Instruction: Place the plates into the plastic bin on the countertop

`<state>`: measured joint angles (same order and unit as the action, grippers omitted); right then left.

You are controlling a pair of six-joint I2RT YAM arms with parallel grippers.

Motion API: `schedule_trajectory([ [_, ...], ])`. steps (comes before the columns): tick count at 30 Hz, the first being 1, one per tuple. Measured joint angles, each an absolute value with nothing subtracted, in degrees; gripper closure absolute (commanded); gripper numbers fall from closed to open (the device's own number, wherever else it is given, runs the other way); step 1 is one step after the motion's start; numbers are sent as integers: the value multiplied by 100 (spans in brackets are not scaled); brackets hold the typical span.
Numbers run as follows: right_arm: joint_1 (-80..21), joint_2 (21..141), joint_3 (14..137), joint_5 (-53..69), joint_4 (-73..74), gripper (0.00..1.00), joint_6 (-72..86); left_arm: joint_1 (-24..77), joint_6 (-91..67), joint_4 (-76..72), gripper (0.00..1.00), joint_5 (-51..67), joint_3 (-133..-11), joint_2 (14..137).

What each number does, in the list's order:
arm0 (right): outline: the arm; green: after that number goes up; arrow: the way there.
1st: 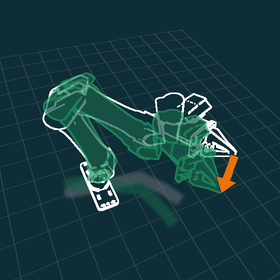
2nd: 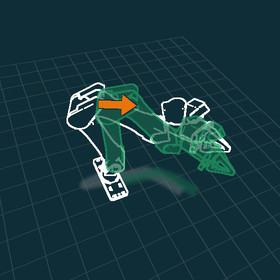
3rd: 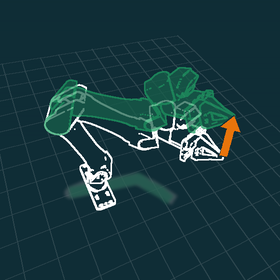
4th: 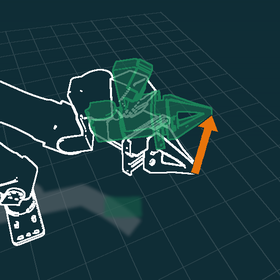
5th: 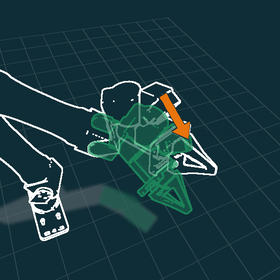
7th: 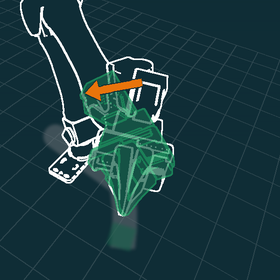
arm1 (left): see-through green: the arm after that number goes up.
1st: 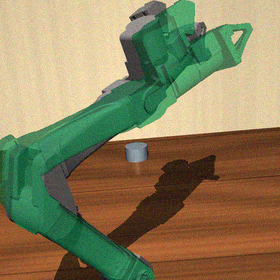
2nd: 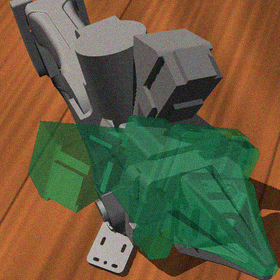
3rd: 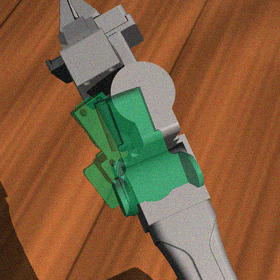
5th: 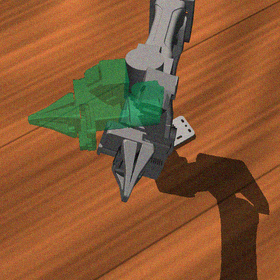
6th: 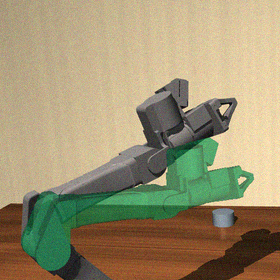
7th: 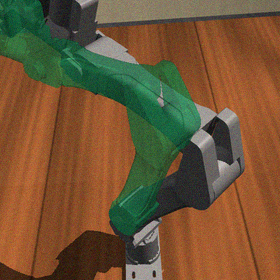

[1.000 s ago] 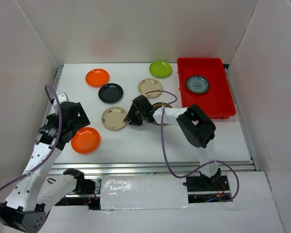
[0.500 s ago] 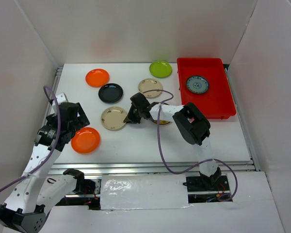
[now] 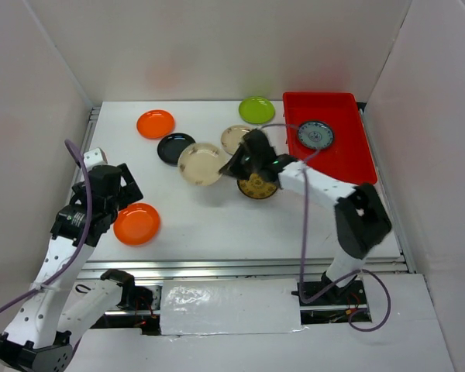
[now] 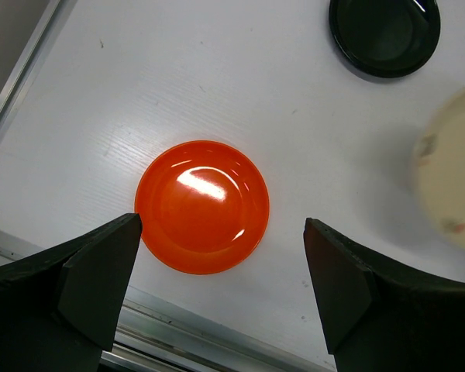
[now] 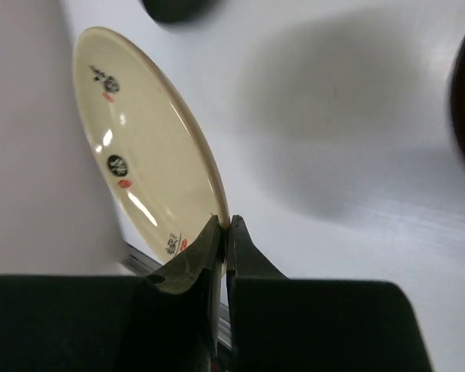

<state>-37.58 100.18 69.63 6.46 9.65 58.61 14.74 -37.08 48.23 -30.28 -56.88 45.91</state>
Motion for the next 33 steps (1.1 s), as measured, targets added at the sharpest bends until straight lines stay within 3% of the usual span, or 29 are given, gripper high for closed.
schedule_trajectory([
  [6,-1575,8628,6978,692,1085,100,5481,1474,-3592,4727,1,-2825,-5688,4569],
  [13,939,9332,6963,1052,1151,100,5192,1474,-3459,4624,1,-2615,-5688,4628],
  [26,1608,11533,8311,1332,1758,99,4812,1474,-3271,4462,1,-2147,-5586,4788],
  [28,1693,11653,8322,1452,1737,60,4842,1474,-3227,4447,1,-2075,-5586,4823],
  [29,1719,11675,8326,1531,1730,29,4838,1474,-3186,4445,1,-2049,-5586,4834],
  [31,1782,11692,8385,1619,1737,18,4853,1474,-3155,4436,1,-1994,-5586,4853],
  [32,1791,11695,8449,1667,1737,2,4875,1474,-3151,4427,1,-1959,-5586,4856],
  [33,1791,11692,8514,1712,1695,1,4877,1474,-3146,4416,1,-1935,-5586,4858],
])
